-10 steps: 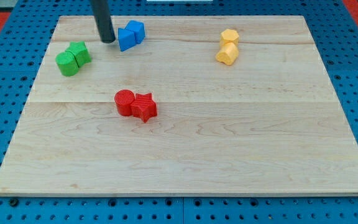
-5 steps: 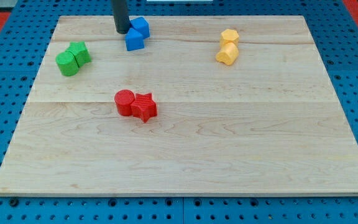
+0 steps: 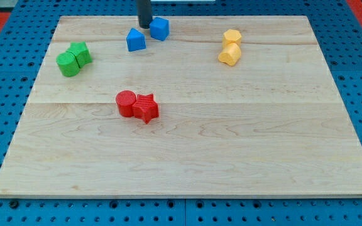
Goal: Drag blue blocks towards top middle of the board
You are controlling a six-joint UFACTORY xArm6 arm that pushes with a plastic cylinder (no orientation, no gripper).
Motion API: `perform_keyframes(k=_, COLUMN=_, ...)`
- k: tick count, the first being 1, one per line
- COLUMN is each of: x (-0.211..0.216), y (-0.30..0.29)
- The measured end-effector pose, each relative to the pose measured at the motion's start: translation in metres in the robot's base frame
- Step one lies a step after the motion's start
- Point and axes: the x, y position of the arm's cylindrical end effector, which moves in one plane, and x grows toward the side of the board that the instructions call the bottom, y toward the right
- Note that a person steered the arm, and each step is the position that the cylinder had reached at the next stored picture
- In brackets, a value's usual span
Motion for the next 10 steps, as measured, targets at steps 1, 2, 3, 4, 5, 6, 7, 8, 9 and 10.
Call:
perform_keyframes(k=1, x=0.000, y=-0.030)
perform_keyframes(k=2, x=0.024, y=-0.064)
perform_keyframes(k=3, x=0.039, y=-0.063)
perform_keyframes(k=4, x=0.048, y=-0.063)
perform_keyframes(k=5, x=0.056, y=-0.034)
perform_keyframes(k=6, x=0.055, y=0.012)
perform_keyframes(k=7, x=0.040, y=0.044)
perform_keyframes(k=8, x=0.038, y=0.014)
perform_keyframes(k=9, x=0.054, y=-0.019)
perform_keyframes(k=10, x=0.070, y=0.022)
